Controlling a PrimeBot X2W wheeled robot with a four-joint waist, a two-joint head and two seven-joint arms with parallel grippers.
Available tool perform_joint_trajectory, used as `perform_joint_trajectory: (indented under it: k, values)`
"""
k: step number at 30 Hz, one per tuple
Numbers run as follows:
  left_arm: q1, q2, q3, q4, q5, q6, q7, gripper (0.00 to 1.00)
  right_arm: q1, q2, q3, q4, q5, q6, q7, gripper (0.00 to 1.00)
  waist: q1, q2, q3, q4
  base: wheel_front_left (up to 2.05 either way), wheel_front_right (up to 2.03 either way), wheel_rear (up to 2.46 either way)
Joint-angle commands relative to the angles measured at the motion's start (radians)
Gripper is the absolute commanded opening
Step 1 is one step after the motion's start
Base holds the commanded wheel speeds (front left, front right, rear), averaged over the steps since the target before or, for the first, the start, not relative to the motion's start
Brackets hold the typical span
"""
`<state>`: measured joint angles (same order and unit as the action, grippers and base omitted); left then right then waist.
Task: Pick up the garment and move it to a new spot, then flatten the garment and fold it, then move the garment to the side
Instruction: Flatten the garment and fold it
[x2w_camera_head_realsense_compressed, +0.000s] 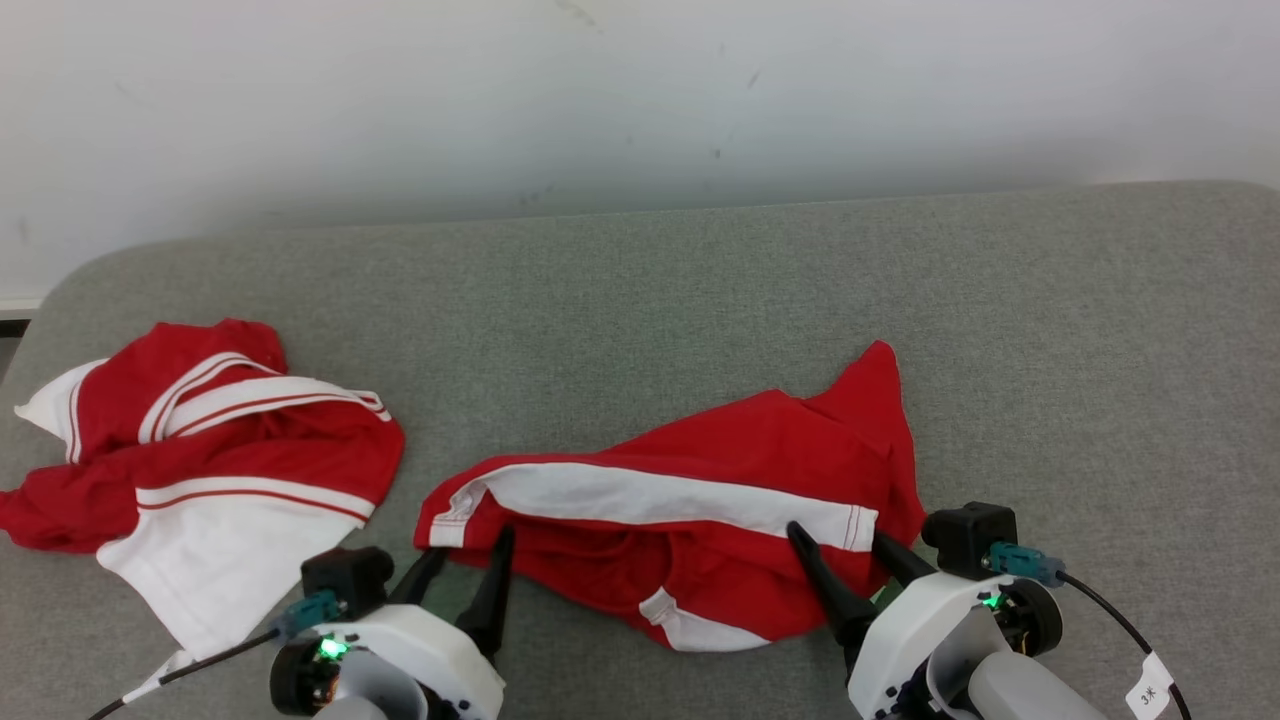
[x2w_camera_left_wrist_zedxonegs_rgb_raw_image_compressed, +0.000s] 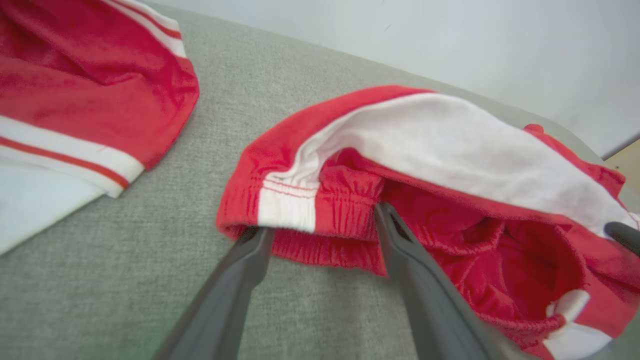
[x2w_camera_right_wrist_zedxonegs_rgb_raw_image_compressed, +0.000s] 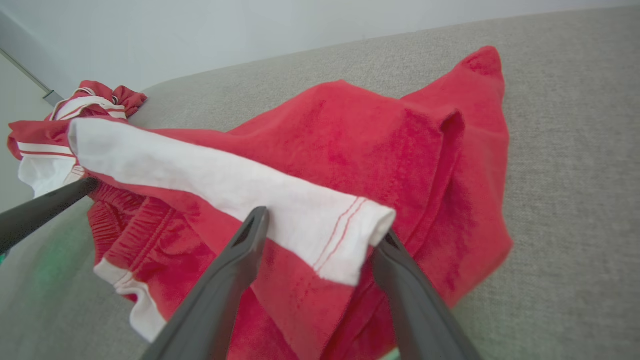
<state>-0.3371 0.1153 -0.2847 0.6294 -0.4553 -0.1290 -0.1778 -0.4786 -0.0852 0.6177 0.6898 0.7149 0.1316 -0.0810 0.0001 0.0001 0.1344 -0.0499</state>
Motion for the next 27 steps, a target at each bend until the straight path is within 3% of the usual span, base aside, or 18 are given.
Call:
perform_joint_trajectory:
  k: [1,6,8,9,10,11,12,13,27]
  values:
    - [-0.012,0.001,-0.004,0.003,-0.022,-0.002,-0.007,1.0,-0.015,0.0,0.009,0.009,0.009,-0.002,-0.005,1.0,-0.0001,-0.0001,0.001,0.0,0.0,0.0,0.0]
    - [-0.033,0.01,-0.016,0.0,-0.109,-0.002,-0.034,1.0,-0.038,0.001,0.048,0.031,0.037,-0.002,-0.026,1.0,-0.0001,-0.0001,0.006,0.001,0.0,0.0,0.0]
    - [-0.038,0.017,-0.018,-0.004,-0.128,-0.002,-0.046,1.0,-0.043,-0.001,0.063,0.038,0.05,-0.002,-0.034,0.77,-0.0001,-0.0001,0.007,0.002,0.0,0.0,0.0]
    - [-0.04,0.019,-0.018,-0.006,-0.14,-0.002,-0.048,1.0,-0.047,-0.002,0.07,0.041,0.055,-0.002,-0.037,0.6,-0.0001,-0.0001,0.007,0.003,0.0,0.0,0.0]
    - [-0.043,0.023,-0.023,-0.005,-0.163,-0.002,-0.055,0.77,-0.055,-0.004,0.083,0.044,0.066,-0.002,-0.048,0.38,-0.0001,-0.0001,0.007,0.004,0.0,0.0,0.0]
    - [-0.044,0.027,-0.026,-0.003,-0.168,-0.002,-0.058,0.48,-0.058,-0.006,0.09,0.047,0.07,-0.002,-0.052,0.31,-0.0001,-0.0001,0.007,0.005,0.0,0.0,0.0]
    - [-0.046,0.031,-0.029,0.0,-0.172,-0.002,-0.057,0.27,-0.061,-0.007,0.096,0.05,0.076,-0.002,-0.054,0.22,-0.0001,-0.0001,0.007,0.005,0.0,0.0,0.0]
    - [-0.048,0.035,-0.034,0.003,-0.177,-0.002,-0.058,0.0,-0.063,-0.008,0.103,0.053,0.082,-0.002,-0.058,0.02,-0.0001,-0.0001,0.007,0.006,0.0,0.0,0.0]
    - [-0.039,0.065,-0.076,-0.008,-0.226,-0.003,-0.08,0.0,-0.093,-0.038,0.126,0.044,0.121,-0.002,-0.171,0.0,-0.0001,-0.0001,-0.037,0.007,0.0,0.0,0.0]
